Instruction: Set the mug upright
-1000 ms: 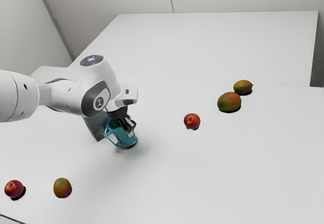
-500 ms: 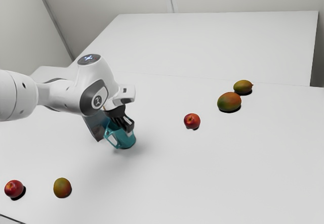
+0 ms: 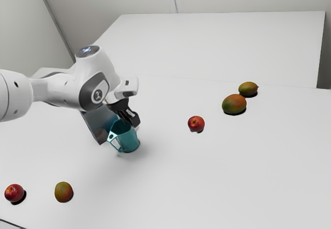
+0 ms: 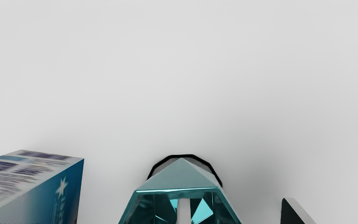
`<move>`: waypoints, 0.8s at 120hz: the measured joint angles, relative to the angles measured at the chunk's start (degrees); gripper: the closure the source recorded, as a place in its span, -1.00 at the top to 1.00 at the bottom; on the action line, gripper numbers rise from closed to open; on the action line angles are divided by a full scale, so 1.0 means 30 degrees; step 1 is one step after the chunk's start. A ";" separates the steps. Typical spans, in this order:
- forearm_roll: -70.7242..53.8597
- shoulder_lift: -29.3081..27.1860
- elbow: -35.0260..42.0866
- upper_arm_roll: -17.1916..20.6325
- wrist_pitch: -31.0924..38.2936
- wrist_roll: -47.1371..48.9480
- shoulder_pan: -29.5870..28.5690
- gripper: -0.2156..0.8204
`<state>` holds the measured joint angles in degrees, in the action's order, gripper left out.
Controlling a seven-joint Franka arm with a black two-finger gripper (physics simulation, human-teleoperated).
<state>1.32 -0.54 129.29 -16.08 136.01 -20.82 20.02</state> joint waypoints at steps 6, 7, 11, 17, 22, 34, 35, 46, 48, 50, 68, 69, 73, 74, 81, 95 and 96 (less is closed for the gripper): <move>0.0000 -0.0103 -0.0057 0.0000 -0.0029 -0.0028 0.0032 -0.10; 0.0000 -0.0115 -0.0073 0.0000 -0.0034 -0.0033 0.0037 -0.10; 0.0000 -0.0195 -0.0135 0.0000 -0.0061 -0.0050 0.0056 -0.09; 0.0000 -0.0316 -0.0218 0.0000 -0.0103 -0.0074 0.0079 -0.08; 0.0000 -0.0417 -0.0270 0.0000 -0.0136 -0.0093 0.0090 -0.08; -0.0229 -0.0859 -0.0622 0.0015 -0.0408 -0.0117 0.0090 -0.04; -0.0253 -0.0897 -0.0683 0.0017 -0.0451 -0.0118 0.0088 -0.03; -0.0441 -0.1106 -0.1569 0.0040 -0.1072 -0.0127 0.0108 0.07; -0.0463 -0.1111 -0.1765 0.0045 -0.1212 -0.0130 0.0120 0.09; -0.0478 -0.1102 -0.2030 0.0049 -0.1391 -0.0130 0.0134 0.12; -0.0385 -0.0555 -0.4832 0.0058 -0.3632 -0.0039 0.0190 0.35; -0.0373 -0.0473 -0.5068 0.0058 -0.3805 -0.0023 0.0184 0.36; -0.0312 -0.0027 -0.6133 0.0069 -0.4563 0.0061 0.0131 0.39; -0.0290 0.0096 -0.6399 0.0072 -0.4761 0.0086 0.0115 0.40; -0.0067 0.1238 -0.8464 0.0116 -0.6288 0.0327 -0.0075 0.44; 0.0406 0.3992 -1.3040 0.1010 -0.9796 0.1159 -0.1628 0.50; 0.0423 0.4144 -1.3299 0.1121 -1.0027 0.1228 -0.1778 0.51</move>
<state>2.59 11.89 89.39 -12.72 105.93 -17.14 14.69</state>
